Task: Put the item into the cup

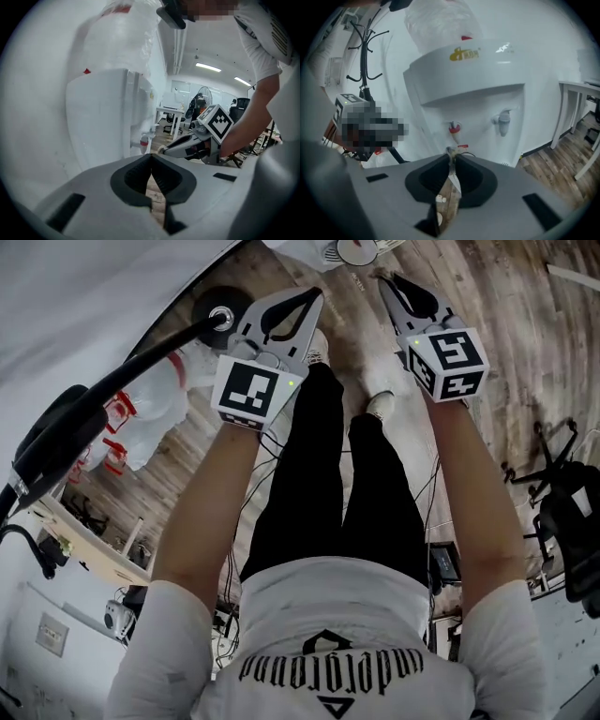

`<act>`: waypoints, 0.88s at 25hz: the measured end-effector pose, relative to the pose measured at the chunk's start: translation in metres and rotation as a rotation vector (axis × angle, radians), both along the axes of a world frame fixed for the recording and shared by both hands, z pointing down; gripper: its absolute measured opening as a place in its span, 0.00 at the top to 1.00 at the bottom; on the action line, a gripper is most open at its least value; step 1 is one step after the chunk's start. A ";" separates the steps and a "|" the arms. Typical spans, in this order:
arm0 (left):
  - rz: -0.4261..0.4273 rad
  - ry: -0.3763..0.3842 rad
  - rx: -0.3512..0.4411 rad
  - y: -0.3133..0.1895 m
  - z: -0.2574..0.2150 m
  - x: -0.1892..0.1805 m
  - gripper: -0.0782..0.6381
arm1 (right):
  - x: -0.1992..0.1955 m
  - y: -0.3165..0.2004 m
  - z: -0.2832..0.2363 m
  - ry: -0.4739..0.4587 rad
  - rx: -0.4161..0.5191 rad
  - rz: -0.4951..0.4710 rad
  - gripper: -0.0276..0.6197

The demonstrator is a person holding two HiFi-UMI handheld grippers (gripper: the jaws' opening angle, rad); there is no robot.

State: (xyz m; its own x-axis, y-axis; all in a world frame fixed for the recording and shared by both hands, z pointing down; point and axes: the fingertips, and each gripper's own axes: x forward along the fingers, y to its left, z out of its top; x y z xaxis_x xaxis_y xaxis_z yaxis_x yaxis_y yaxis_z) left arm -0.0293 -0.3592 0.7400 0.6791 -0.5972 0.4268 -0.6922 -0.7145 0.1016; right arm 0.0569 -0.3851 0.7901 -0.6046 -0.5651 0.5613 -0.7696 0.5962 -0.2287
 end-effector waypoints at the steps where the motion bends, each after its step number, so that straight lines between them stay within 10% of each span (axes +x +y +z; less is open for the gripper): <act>1: -0.006 0.000 -0.007 -0.001 0.009 -0.001 0.88 | -0.002 -0.003 0.010 0.006 -0.010 -0.001 0.88; 22: -0.041 0.008 -0.033 -0.006 0.060 -0.011 0.88 | -0.022 -0.041 0.094 0.084 -0.105 -0.005 0.73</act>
State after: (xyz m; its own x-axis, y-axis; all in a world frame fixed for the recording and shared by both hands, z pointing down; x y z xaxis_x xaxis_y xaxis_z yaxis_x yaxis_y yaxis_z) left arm -0.0402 -0.3652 0.8003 0.6579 -0.6100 0.4416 -0.7197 -0.6819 0.1302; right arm 0.0346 -0.4264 0.8839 -0.5557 -0.4978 0.6659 -0.7856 0.5766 -0.2246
